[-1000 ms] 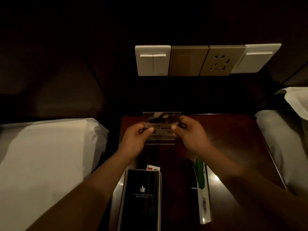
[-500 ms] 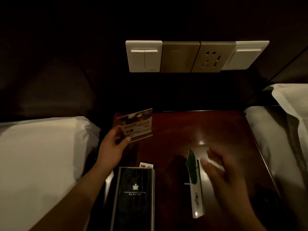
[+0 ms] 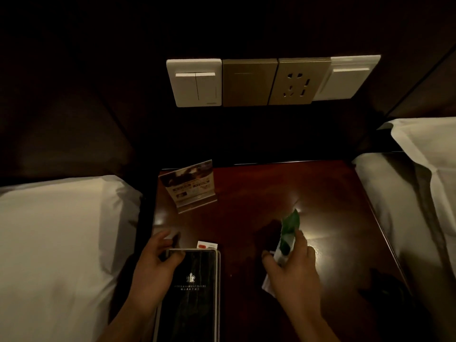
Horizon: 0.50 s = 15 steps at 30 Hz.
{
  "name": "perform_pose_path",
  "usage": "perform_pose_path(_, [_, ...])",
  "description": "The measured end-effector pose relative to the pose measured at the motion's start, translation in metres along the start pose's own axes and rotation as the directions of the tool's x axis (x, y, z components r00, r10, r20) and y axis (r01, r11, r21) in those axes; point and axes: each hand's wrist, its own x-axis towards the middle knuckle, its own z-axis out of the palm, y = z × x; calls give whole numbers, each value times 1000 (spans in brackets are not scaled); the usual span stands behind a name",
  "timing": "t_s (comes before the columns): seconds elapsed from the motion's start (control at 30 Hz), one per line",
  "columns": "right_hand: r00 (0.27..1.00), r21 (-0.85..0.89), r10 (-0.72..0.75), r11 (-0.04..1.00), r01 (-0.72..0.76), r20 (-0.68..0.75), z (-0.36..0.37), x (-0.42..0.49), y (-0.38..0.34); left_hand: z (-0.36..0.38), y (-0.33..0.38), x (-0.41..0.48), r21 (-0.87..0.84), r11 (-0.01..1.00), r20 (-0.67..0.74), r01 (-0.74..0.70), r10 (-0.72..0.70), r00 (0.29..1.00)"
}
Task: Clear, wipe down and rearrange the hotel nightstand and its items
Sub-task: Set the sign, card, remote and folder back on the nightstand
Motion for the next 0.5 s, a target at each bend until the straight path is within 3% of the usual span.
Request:
perform_pose_path(0.13, [989, 198, 148, 970, -143, -8, 4, 30, -10, -1, -3, 1, -35, 999, -36, 6, -8, 999])
perform_pose_path(0.3, [982, 394, 153, 900, -185, 110, -19, 53, -5, -5, 21, 20, 0, 996, -62, -90, 89, 994])
perform_pose_path(0.33, [989, 365, 106, 921, -135, 99, -30, 60, -2, -7, 28, 25, -13, 993, -70, -117, 116, 991])
perform_pose_path(0.4, [987, 248, -129, 963, 101, 100, -55, 77, 6, -10, 38, 34, -29, 984, -77, -174, 171, 982])
perform_pose_path(0.47, [894, 150, -355, 934, 325, 274, -75, 98, 10, -10, 45, 40, -6, 975, -64, -223, 222, 973])
perform_pose_path(0.5, [830, 68, -401, 910, 408, 388, -79, 108, 10, -10, 49, 42, -6, 969, -48, -249, 248, 968])
